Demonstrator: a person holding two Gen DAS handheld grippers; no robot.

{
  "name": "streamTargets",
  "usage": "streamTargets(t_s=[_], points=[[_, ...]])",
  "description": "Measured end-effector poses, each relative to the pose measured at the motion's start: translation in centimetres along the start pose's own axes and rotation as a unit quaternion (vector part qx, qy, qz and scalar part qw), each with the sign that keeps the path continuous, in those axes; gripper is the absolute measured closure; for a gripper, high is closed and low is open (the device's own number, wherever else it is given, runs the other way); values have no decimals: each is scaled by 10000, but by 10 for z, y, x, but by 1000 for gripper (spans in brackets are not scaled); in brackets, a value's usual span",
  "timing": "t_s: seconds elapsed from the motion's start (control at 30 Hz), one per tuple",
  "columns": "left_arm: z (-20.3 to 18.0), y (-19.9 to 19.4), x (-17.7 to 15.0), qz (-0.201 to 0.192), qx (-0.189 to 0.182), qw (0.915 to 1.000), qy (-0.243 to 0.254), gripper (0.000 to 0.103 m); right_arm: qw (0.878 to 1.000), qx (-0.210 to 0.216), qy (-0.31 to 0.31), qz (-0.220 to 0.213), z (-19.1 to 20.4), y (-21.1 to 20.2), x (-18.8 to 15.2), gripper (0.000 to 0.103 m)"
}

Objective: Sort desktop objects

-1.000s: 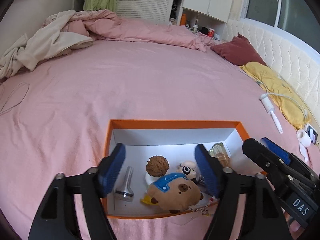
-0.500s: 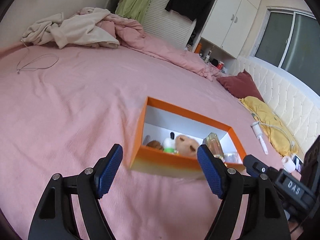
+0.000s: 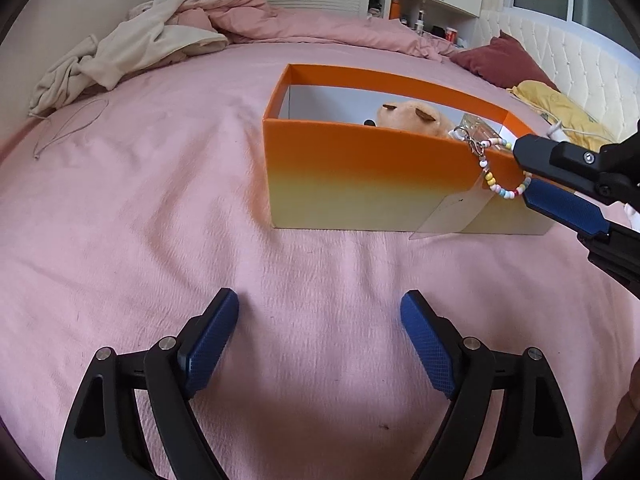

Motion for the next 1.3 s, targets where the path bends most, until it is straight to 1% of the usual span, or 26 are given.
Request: streamTargets(t_s=[0.03,0.07,0.1,0.13,0.27,0.3,0.33,0.4,0.43,0.47,0.53,0.6,0.63,0.7,0.83,0.93,1.0,1.03,1.07,1.1,1.13,1.2,1.27,1.3], points=[[1,0,0,-5,-24,10000,-23,20,10000,10,-44,37,3,2,0,71],[1,0,0,-3,-14,10000,-16,20,9999,-1,-128,62,7,4,-1,79],[1,0,1,6,21,10000,12,20,9997,-15,-212,83,10,6,-1,92],[0,0,1,12,48,10000,33,19,9995,-40,-290,66,13,6,-2,98],[-2,-4,-3,-25,7,10000,17,19,9985,-73,-533,-112,25,1,-4,98],[-2,-7,-3,-76,-114,9999,-32,19,9984,-70,-549,-103,27,1,-4,98],[-2,-13,-1,-186,-338,9992,-115,19,9982,-78,-587,-99,29,2,-4,98],[-1,-31,6,-524,-806,9948,-344,19,9976,-84,-667,-140,33,-1,-3,98],[3,-37,9,-624,-881,9930,-483,19,9974,-50,-699,-192,35,-4,0,98],[5,-39,12,-660,-981,9911,-617,19,9972,6,-708,-240,38,-6,4,98],[4,-39,17,-669,-1317,9855,-829,19,9967,116,-723,-345,46,-11,15,98],[-2,-40,22,-725,-1590,9809,-856,19,9962,210,-750,-401,54,-15,27,98],[-7,-41,25,-786,-1622,9804,-797,19,9958,252,-773,-427,59,-16,34,98],[-18,-46,33,-928,-1528,9819,-621,19,9943,306,-897,-490,69,-19,45,98],[-43,-58,60,-1334,-1679,9762,-324,19,9912,478,-1062,-631,92,-32,63,98],[-54,-59,87,-1455,-1678,9750,-30,20,9903,557,-1086,-666,102,-44,67,98],[-58,-59,104,-1511,-1592,9753,236,20,9906,567,-1097,-592,106,-51,66,98],[-59,-59,111,-1536,-1591,9746,338,22,9908,586,-1104,-526,108,-53,65,98],[-61,-59,118,-1546,-1628,9735,434,35,9909,601,-1109,-480,109,-54,64,98],[-64,-59,123,-1512,-1769,9712,515,55,9909,614,-1114,-437,110,-56,63,98],[-68,-57,128,-1440,-1897,9692,619,78,9910,612,-1113,-419,110,-58,63,98],[-80,-48,132,-1114,-2029,9683,939,79,9915,612,-1077,-409,109,-59,64,98],[-84,-47,139,-1066,-1837,9705,1138,80,9921,540,-1055,-407,107,-56,66,98],[-85,-49,143,-1109,-1853,9700,1114,79,9924,501,-1047,-410,105,-55,67,98]])
Point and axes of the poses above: each gripper's, at about its wrist camera, not at the fingertips, and y roughly the way its jaws point, z to its left, x to its top, the point moved 10 cm from there along y, roughly the way its jaws point, and after that the axes turned 3 degrees about y, right-handed, at the moved point
